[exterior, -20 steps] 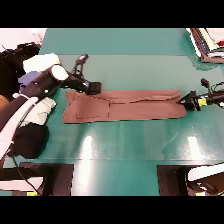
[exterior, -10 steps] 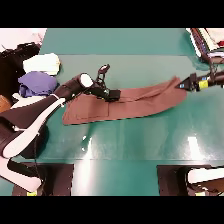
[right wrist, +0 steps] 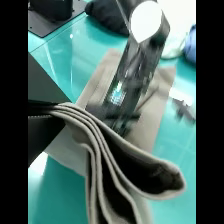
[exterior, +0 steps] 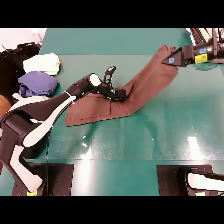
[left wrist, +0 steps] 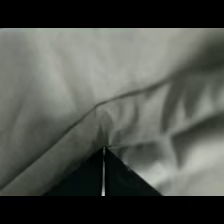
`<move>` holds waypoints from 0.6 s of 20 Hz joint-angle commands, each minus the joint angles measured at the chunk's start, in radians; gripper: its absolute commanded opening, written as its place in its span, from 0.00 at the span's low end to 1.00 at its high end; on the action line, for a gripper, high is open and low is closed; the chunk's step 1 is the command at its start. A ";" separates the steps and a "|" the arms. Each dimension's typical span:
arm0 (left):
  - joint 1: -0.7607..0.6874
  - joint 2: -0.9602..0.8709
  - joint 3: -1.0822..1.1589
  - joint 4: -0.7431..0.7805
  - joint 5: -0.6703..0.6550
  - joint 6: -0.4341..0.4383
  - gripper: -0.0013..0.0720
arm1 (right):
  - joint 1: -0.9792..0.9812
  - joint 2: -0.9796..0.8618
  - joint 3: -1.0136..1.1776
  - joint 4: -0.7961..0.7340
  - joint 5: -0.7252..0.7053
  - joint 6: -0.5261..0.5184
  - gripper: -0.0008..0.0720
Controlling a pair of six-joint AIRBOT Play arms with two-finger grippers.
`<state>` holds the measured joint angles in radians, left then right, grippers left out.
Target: Fold the shirts.
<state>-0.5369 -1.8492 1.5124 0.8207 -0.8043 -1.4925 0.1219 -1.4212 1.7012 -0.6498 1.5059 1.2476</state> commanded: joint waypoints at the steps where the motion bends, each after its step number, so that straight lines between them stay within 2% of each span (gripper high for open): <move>1: -0.001 -0.010 0.008 0.020 -0.015 0.001 0.05 | 0.097 0.011 0.066 0.004 -0.060 0.029 0.03; 7: 0.059 0.076 0.008 0.111 -0.044 0.000 0.05 | 0.199 -0.001 0.072 0.005 -0.121 0.028 0.03; 10: 0.188 0.233 0.008 0.240 -0.095 0.000 0.05 | 0.309 -0.039 0.072 0.007 -0.190 0.027 0.04; 12: 0.298 0.353 0.008 0.306 -0.143 0.001 0.05 | 0.428 -0.090 0.072 0.048 -0.300 0.012 0.04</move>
<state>-0.3531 -1.6264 1.5200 1.0172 -0.8883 -1.4929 0.4255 -1.4643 1.7721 -0.6392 1.3262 1.2732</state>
